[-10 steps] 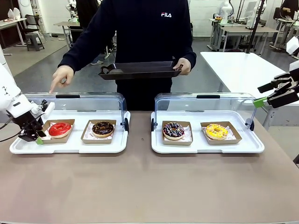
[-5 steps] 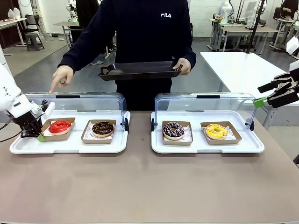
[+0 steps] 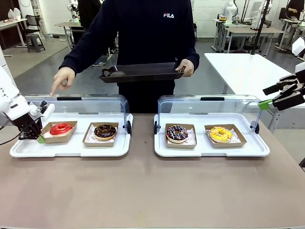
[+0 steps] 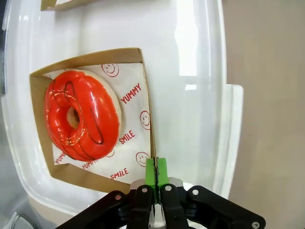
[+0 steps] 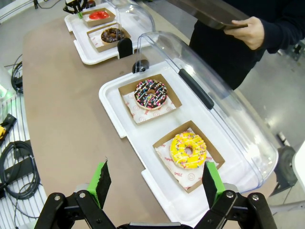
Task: Provide the desired donut to the person.
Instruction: Pick up and lift the Paper togo box containing the Donut pointed at by the person.
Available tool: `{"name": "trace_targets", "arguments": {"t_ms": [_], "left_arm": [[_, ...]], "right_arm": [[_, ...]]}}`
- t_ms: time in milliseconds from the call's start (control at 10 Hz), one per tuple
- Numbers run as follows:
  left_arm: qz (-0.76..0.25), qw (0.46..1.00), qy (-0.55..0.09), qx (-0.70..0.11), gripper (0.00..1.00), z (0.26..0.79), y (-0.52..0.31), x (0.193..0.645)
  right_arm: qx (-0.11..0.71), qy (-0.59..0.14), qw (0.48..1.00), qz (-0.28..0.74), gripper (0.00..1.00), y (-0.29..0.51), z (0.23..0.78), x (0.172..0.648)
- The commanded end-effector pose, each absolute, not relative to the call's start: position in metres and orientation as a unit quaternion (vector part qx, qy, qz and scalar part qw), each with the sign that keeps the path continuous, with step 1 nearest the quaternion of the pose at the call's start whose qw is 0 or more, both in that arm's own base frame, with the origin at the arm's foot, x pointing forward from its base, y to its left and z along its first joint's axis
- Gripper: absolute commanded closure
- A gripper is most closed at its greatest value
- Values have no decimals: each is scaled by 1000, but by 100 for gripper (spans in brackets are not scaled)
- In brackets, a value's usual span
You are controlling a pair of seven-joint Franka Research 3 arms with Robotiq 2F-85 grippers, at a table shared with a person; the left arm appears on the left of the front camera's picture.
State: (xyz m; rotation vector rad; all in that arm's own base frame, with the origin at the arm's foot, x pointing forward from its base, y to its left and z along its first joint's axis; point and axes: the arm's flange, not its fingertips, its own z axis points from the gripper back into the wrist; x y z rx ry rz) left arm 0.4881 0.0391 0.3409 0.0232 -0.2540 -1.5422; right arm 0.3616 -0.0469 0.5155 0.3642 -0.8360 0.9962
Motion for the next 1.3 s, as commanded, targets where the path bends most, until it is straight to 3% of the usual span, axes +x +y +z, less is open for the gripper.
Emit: {"name": "trace_targets", "arguments": {"t_ms": [0, 700, 900, 1200], "left_arm": [[-707, 695, -128, 32, 100, 358, 46, 444], [-774, 610, -162, 53, 100, 436, 55, 304], [-786, 583, -195, 70, 100, 469, 54, 288], [-798, 555, -230, 44, 100, 487, 56, 302]], "right_arm": [[173, -392, 779, 457, 0, -46, 515, 364], [173, -392, 779, 457, 0, -46, 515, 364], [173, -392, 779, 457, 0, -46, 515, 364], [173, -392, 779, 457, 0, -46, 515, 364]]}}
